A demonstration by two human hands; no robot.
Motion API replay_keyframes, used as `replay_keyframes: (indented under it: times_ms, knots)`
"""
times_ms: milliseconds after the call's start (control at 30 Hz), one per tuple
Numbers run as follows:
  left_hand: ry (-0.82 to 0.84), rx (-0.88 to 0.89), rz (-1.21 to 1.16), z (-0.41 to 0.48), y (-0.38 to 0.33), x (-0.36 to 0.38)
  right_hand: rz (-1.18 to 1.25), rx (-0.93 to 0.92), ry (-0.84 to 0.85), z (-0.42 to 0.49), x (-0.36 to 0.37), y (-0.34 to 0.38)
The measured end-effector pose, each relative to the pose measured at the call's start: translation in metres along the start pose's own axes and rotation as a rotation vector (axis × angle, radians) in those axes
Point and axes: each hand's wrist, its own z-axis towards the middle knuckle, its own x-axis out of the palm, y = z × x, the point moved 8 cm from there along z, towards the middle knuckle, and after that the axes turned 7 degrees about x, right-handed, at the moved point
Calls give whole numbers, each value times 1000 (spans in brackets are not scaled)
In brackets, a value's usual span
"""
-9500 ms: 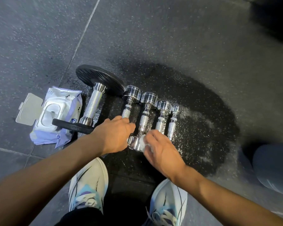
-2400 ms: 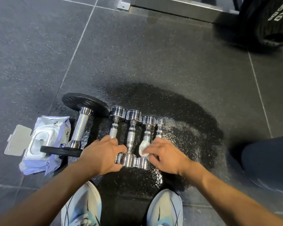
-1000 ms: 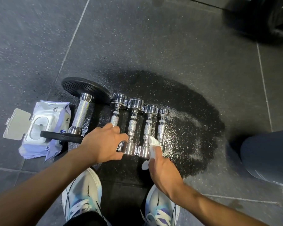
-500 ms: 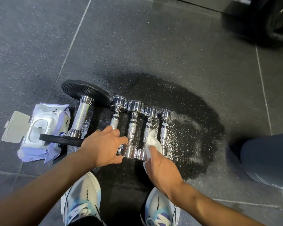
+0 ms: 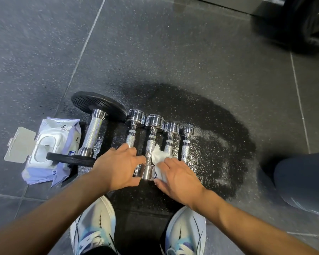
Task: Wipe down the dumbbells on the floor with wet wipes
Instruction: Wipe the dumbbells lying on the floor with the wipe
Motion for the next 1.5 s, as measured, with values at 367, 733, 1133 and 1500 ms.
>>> replay_keyframes:
  times_ms: [367, 733, 1133, 1500]
  knots:
    - [-4, -2, -2, 0, -1, 0, 33, -194, -79, -20, 2, 7]
    - [1, -1, -3, -1, -1, 0, 111, 112, -31, 36, -32, -36]
    - [-11, 1, 4, -1, -1, -1, -34, 189, 207, 30, -4, -31]
    - [-8, 1, -12, -2, -2, -1, 23, 287, 131, 41, -7, -36]
